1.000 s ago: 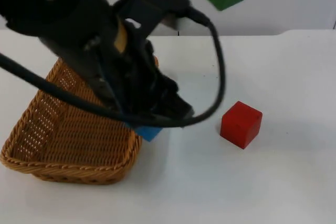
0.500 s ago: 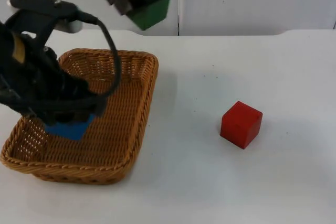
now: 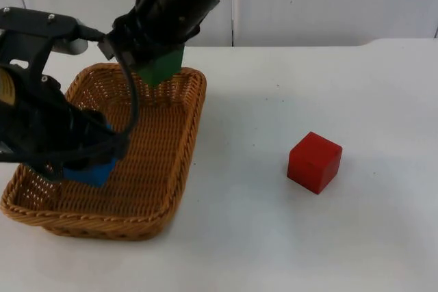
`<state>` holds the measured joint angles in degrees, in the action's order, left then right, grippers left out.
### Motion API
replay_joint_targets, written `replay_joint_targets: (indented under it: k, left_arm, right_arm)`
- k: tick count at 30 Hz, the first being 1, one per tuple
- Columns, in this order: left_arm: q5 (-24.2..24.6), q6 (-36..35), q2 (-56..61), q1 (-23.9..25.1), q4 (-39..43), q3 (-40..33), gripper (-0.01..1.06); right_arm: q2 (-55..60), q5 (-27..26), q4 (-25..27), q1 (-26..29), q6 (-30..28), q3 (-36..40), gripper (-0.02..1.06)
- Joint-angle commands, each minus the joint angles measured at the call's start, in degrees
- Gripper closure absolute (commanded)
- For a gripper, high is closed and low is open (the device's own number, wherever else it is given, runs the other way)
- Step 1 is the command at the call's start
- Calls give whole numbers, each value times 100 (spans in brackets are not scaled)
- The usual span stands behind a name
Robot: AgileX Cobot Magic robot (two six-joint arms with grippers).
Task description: Pick up one cube with each hand and place exactly two cubes into the same basket, leaving the remaining cube outside.
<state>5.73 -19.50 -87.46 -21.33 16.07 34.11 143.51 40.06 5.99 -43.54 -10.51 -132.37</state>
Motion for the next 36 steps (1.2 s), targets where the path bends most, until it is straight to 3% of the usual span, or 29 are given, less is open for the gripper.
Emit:
replay_joint_targets:
  k: [1, 23, 28, 33, 36]
  left_arm:
    - [-204, -66, -17, 13, -60, -25, 105]
    - [-760, -24, -980, 13, -5, -25, 105]
    - [-772, -24, -980, 13, -5, -25, 105]
    - [-772, -24, -980, 13, -5, -25, 103]
    - [-772, -24, -980, 13, -5, -25, 98]
  right_arm:
    - [14, -159, 70, -31, -26, -53, 105]
    - [531, -279, 82, -31, -26, -53, 103]
    - [657, -218, 82, -31, -26, -53, 90]
    - [682, -194, 82, -31, -26, -53, 61]
    - [682, -194, 82, -31, -26, -53, 54]
